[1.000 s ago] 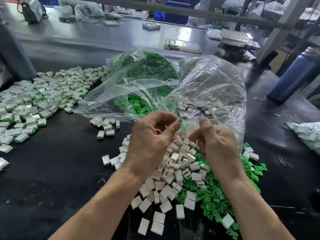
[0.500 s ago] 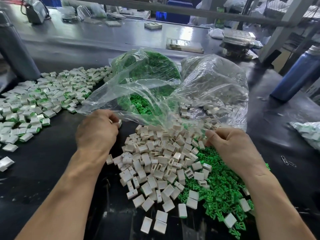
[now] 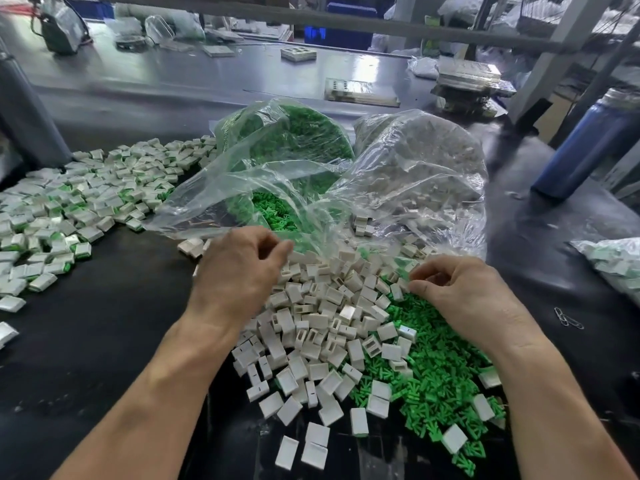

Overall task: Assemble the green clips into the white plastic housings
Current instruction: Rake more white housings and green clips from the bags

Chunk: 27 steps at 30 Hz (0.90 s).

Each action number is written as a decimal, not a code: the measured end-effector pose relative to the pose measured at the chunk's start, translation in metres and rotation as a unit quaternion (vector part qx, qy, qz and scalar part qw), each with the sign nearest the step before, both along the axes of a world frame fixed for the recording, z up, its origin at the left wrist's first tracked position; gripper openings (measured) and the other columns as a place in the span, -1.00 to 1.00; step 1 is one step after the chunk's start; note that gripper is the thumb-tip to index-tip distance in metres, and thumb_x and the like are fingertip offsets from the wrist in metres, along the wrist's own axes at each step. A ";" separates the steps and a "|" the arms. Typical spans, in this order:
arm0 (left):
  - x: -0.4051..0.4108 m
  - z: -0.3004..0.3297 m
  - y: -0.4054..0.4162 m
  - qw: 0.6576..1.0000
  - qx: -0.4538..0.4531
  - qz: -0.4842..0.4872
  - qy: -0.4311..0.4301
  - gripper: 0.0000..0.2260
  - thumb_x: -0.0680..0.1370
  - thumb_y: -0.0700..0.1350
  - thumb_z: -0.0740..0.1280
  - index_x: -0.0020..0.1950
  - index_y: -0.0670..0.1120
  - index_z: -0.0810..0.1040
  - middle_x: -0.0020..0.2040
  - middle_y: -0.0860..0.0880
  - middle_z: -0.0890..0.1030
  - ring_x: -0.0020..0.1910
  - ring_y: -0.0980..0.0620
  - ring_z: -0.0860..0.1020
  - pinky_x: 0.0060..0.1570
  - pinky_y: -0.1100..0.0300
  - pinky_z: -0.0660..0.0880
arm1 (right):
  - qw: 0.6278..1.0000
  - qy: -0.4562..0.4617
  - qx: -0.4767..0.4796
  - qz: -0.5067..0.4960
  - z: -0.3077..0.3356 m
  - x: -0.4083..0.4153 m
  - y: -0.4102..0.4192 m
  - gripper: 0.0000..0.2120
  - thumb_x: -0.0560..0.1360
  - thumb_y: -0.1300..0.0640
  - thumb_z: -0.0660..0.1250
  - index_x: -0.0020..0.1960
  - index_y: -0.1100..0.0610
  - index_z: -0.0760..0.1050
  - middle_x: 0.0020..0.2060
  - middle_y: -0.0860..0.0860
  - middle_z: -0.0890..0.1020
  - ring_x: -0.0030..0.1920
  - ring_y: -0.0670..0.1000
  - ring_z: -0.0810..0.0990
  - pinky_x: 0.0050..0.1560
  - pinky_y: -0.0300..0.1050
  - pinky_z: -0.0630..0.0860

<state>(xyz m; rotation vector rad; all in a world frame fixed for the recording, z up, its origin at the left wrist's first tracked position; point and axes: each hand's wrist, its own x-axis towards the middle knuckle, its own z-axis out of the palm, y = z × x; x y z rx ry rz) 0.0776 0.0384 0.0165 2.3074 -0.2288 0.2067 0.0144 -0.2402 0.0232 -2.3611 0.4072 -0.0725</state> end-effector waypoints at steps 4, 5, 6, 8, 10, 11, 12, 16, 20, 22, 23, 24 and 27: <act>-0.010 -0.003 -0.023 0.994 0.011 -0.108 0.009 -0.96 0.59 0.06 0.40 0.02 0.15 0.61 -0.03 0.22 0.57 -0.12 0.28 0.59 -0.02 0.32 0.60 | 0.999 0.020 -0.008 0.032 0.001 -0.002 -0.002 -0.89 0.52 -0.02 0.54 -0.04 -0.22 0.67 -0.16 -0.21 0.67 -0.18 -0.23 0.60 -0.29 -0.41 0.39; -0.011 -0.004 -0.026 0.993 0.028 -0.114 0.007 -0.89 0.59 0.08 0.40 0.10 0.15 0.63 0.03 0.23 0.55 -0.05 0.26 0.58 0.12 0.28 0.56 | 0.999 0.025 -0.012 0.043 0.000 -0.002 -0.001 -0.87 0.52 0.00 0.54 -0.02 -0.23 0.66 -0.14 -0.20 0.67 -0.17 -0.22 0.61 -0.30 -0.44 0.39; -0.012 -0.006 -0.029 0.992 0.040 -0.117 0.010 -0.83 0.59 0.10 0.40 0.17 0.16 0.63 0.08 0.24 0.52 0.03 0.22 0.56 0.21 0.21 0.51 | 0.998 0.030 -0.014 0.052 0.000 -0.002 0.000 -0.84 0.52 0.02 0.54 -0.01 -0.24 0.66 -0.13 -0.19 0.67 -0.16 -0.21 0.61 -0.31 -0.46 0.38; -0.013 -0.005 -0.032 0.990 0.063 -0.122 0.018 -0.76 0.59 0.08 0.42 0.25 0.17 0.62 0.13 0.24 0.49 0.15 0.15 0.52 0.32 0.14 0.45 | 0.998 0.031 -0.014 0.061 0.000 -0.003 0.003 -0.80 0.51 0.05 0.55 0.01 -0.25 0.66 -0.13 -0.18 0.66 -0.17 -0.19 0.61 -0.32 -0.47 0.39; -0.014 -0.005 -0.034 0.989 0.076 -0.122 0.020 -0.73 0.58 0.04 0.43 0.28 0.16 0.61 0.15 0.20 0.51 0.20 0.12 0.49 0.37 0.11 0.44 | 0.997 0.022 -0.025 0.063 0.000 -0.003 0.006 -0.77 0.51 0.04 0.56 0.05 -0.26 0.66 -0.14 -0.18 0.63 -0.17 -0.17 0.60 -0.26 -0.38 0.43; -0.015 -0.005 -0.035 0.990 0.076 -0.120 0.018 -0.74 0.58 0.03 0.44 0.28 0.16 0.61 0.15 0.20 0.51 0.19 0.12 0.49 0.38 0.10 0.43 | 0.997 0.018 -0.031 0.066 0.000 -0.003 0.009 -0.76 0.51 0.04 0.55 0.08 -0.27 0.65 -0.12 -0.17 0.62 -0.15 -0.16 0.60 -0.21 -0.33 0.46; -0.015 -0.005 -0.035 0.991 0.071 -0.116 0.015 -0.75 0.58 0.02 0.44 0.26 0.15 0.62 0.14 0.19 0.52 0.19 0.13 0.49 0.39 0.10 0.44 | 0.997 0.014 -0.035 0.071 0.000 -0.003 0.011 -0.75 0.52 0.03 0.55 0.09 -0.27 0.64 -0.11 -0.17 0.61 -0.12 -0.16 0.59 -0.15 -0.29 0.49; -0.017 -0.005 -0.037 0.993 0.039 -0.107 0.005 -0.81 0.59 -0.04 0.44 0.20 0.10 0.63 0.09 0.21 0.54 0.12 0.16 0.53 0.36 0.09 0.49 | 0.996 -0.009 -0.040 0.083 0.000 -0.001 0.018 -0.81 0.51 0.01 0.54 0.03 -0.25 0.63 -0.09 -0.20 0.59 -0.06 -0.18 0.58 0.04 -0.18 0.58; -0.016 -0.008 -0.033 0.995 0.017 -0.093 -0.018 -0.85 0.61 -0.01 0.42 0.18 0.08 0.63 0.03 0.26 0.54 0.05 0.24 0.52 0.23 0.32 0.47 | 0.995 -0.030 -0.035 0.090 -0.001 -0.001 0.018 -0.89 0.49 -0.08 0.54 -0.07 -0.19 0.60 -0.09 -0.20 0.59 -0.11 -0.20 0.59 -0.05 -0.31 0.56; -0.014 -0.008 -0.031 0.996 -0.005 -0.090 -0.021 -0.87 0.61 -0.03 0.41 0.15 0.08 0.63 -0.01 0.28 0.52 -0.03 0.29 0.53 0.06 0.43 0.46 | 0.994 -0.056 -0.015 0.093 -0.002 -0.001 0.018 -0.89 0.50 -0.12 0.51 -0.03 -0.18 0.61 -0.13 -0.17 0.61 -0.15 -0.26 0.58 -0.26 -0.44 0.50; -0.014 -0.008 -0.031 0.996 -0.026 -0.089 -0.019 -0.88 0.61 -0.05 0.41 0.14 0.09 0.63 -0.03 0.28 0.53 -0.05 0.32 0.54 0.00 0.44 0.48 | 0.993 -0.065 0.003 0.098 -0.002 -0.001 0.019 -0.88 0.51 -0.12 0.50 0.01 -0.16 0.63 -0.15 -0.16 0.61 -0.16 -0.32 0.56 -0.29 -0.47 0.48; -0.013 -0.008 -0.030 0.995 -0.051 -0.087 -0.016 -0.88 0.61 -0.07 0.42 0.13 0.11 0.62 -0.03 0.28 0.55 -0.07 0.33 0.56 -0.05 0.44 0.51 | 0.992 -0.068 0.019 0.109 -0.002 -0.001 0.020 -0.84 0.51 -0.13 0.48 0.06 -0.15 0.64 -0.15 -0.15 0.60 -0.17 -0.35 0.55 -0.28 -0.50 0.45; -0.011 -0.007 -0.029 0.988 -0.128 -0.082 -0.003 -0.86 0.61 -0.11 0.43 0.08 0.14 0.61 -0.06 0.24 0.63 -0.07 0.35 0.60 -0.09 0.40 0.59 | 0.987 -0.060 0.056 0.141 -0.003 -0.001 0.024 -0.72 0.49 -0.16 0.45 0.18 -0.20 0.65 -0.13 -0.16 0.61 -0.17 -0.38 0.55 -0.29 -0.46 0.47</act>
